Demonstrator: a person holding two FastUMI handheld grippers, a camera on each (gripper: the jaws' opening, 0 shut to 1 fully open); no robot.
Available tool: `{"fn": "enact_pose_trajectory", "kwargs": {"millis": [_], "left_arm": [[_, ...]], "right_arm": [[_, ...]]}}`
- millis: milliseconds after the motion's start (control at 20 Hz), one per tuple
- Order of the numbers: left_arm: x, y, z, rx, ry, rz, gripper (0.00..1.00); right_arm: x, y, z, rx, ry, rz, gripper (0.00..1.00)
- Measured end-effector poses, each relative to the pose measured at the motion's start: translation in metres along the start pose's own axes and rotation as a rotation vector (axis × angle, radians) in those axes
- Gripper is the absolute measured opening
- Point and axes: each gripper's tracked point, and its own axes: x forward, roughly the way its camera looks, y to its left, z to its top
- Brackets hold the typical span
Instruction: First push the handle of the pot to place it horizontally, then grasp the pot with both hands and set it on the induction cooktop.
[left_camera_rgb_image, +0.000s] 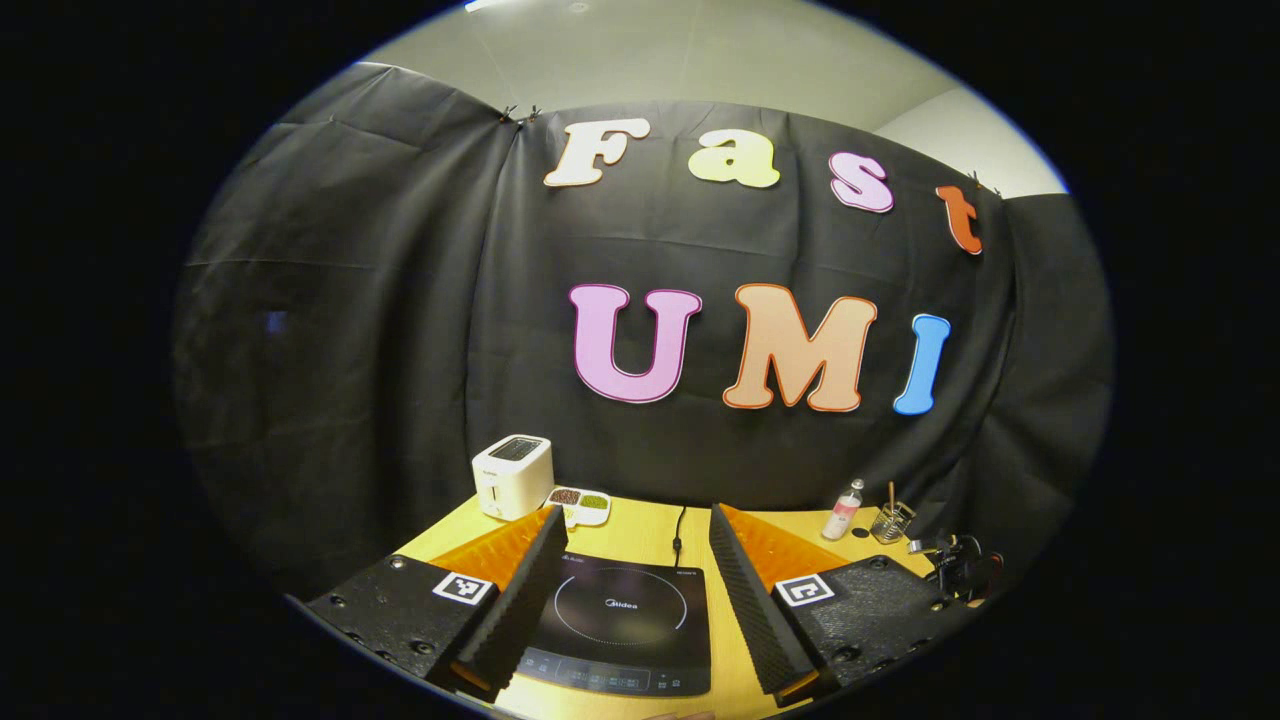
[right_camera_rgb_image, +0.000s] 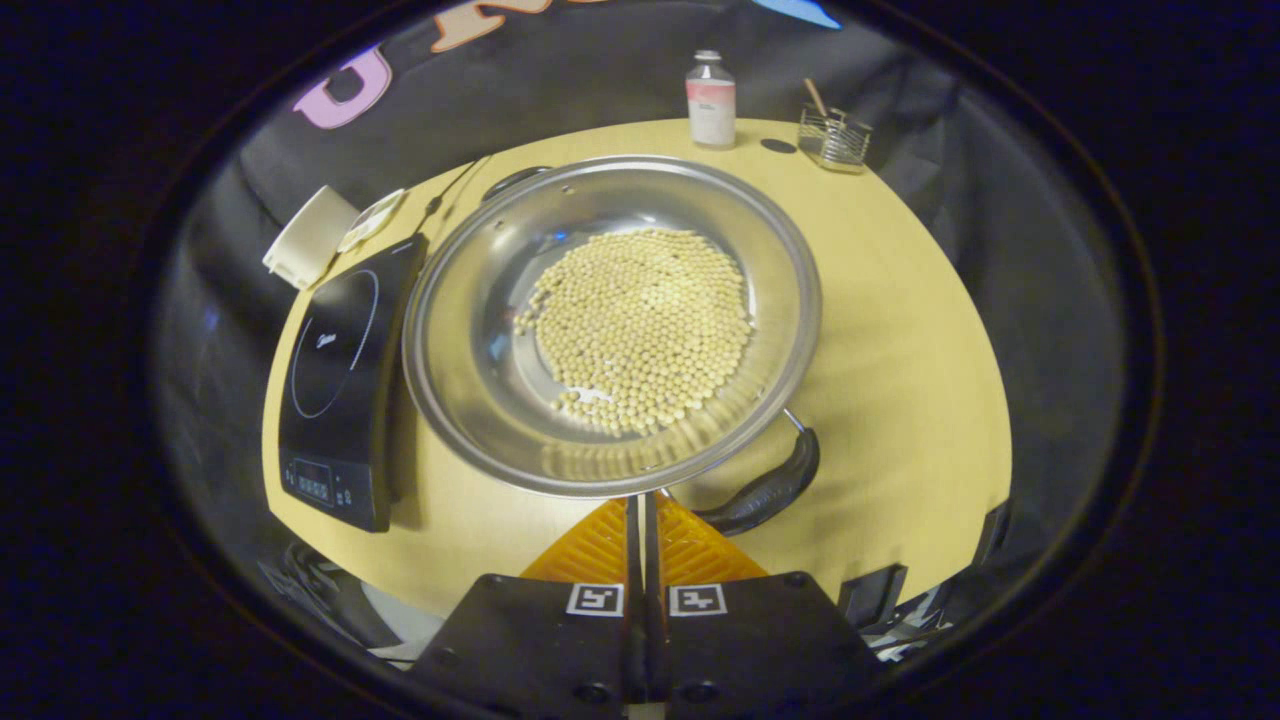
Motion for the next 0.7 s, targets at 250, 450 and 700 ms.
{"fn": "enact_pose_trajectory", "kwargs": {"millis": [250,450,700], "left_arm": [[0.0,0.003,-0.006,0.003,0.008,-0.039,0.82],[-0.001,0.003,-0.012,-0.007,0.028,-0.064,0.87],[0.006,0.006,-0.009,0.016,0.02,-0.014,0.88]], "right_arm": [[0.007,-0.02,0.012,0.032,-0.006,-0.067,0.02],[0.01,-0.037,0.023,0.083,-0.009,-0.105,0.0],[0.007,-0.057,0.03,0.131,-0.006,-0.099,0.0]]}}
